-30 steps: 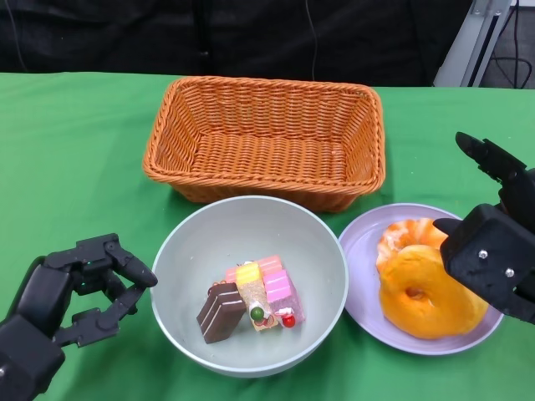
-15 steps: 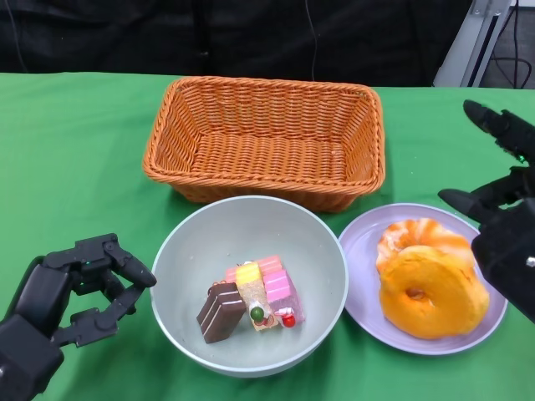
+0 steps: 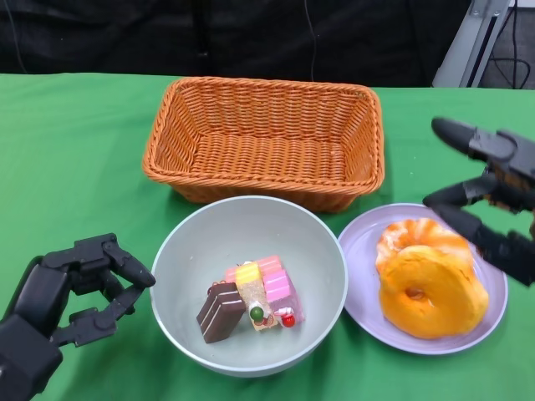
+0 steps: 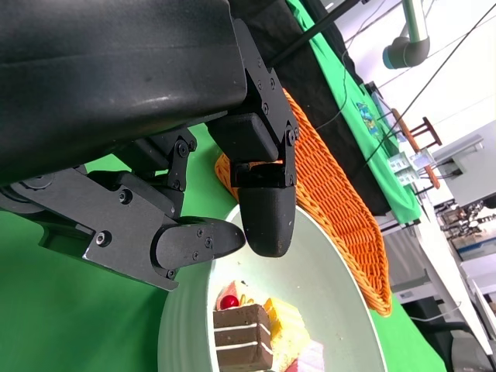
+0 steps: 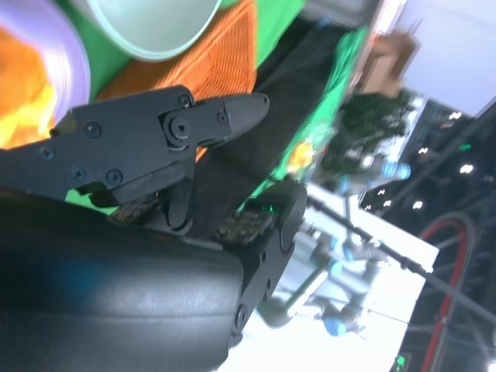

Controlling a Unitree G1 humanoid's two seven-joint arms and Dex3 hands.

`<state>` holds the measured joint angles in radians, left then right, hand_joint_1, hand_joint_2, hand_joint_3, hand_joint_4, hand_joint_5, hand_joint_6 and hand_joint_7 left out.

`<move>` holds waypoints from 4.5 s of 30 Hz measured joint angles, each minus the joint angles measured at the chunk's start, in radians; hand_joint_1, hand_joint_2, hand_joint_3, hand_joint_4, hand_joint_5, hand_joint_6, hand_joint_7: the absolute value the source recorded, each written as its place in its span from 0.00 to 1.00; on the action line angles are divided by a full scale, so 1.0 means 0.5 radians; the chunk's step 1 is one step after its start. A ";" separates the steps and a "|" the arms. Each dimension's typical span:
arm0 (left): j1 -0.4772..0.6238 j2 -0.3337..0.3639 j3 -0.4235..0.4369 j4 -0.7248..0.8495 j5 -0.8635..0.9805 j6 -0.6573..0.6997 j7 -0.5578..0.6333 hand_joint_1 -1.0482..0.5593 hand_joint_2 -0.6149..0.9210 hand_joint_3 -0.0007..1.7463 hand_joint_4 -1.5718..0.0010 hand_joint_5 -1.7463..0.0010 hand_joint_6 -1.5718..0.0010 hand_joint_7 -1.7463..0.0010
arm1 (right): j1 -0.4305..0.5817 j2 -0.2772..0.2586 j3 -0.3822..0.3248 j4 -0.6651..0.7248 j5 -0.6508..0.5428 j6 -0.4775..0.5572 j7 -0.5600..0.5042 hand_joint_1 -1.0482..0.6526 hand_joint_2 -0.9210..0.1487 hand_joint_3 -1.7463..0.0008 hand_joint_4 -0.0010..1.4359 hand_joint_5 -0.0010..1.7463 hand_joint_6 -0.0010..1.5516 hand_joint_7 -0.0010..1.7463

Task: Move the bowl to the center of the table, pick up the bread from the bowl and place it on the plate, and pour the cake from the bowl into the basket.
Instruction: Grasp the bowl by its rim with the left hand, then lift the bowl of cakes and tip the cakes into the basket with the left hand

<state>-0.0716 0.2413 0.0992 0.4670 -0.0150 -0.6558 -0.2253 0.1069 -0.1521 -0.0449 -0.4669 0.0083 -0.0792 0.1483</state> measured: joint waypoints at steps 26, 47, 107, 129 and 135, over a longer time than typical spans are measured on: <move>-0.093 0.441 -0.076 0.125 0.247 -0.988 -0.433 0.32 0.97 0.00 0.64 0.96 0.64 0.99 | 0.427 0.154 0.112 -0.011 0.284 -0.276 0.078 0.50 0.43 0.34 0.46 0.95 0.38 0.82; -0.258 0.436 -0.028 0.066 1.445 -1.321 0.229 0.41 0.97 0.01 0.37 0.97 0.40 0.99 | 0.540 0.337 0.263 -0.035 0.313 -0.243 -0.029 0.51 0.44 0.32 0.51 0.92 0.42 0.77; -0.385 0.491 -1.103 -0.101 1.997 -0.060 1.207 0.47 0.99 0.01 0.42 0.42 0.22 0.96 | 0.646 0.372 0.384 -0.111 0.284 -0.382 -0.087 0.48 0.48 0.32 0.53 0.90 0.45 0.74; -0.459 0.864 -0.956 0.203 1.020 -1.095 0.606 0.47 1.00 0.10 0.52 0.11 0.43 0.49 | 0.634 0.373 0.391 -0.104 0.269 -0.388 -0.118 0.50 0.47 0.32 0.52 0.91 0.44 0.74; -0.425 0.878 -0.845 0.118 0.655 -1.126 0.442 0.49 0.98 0.16 0.49 0.16 0.42 0.48 | 0.613 0.366 0.384 -0.084 0.235 -0.391 -0.118 0.50 0.45 0.35 0.52 0.91 0.44 0.74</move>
<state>-0.2842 0.6805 -0.3231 0.5261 0.3126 -1.2188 -0.0045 0.4136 0.0308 0.1470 -0.5091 0.1256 -0.2746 0.0893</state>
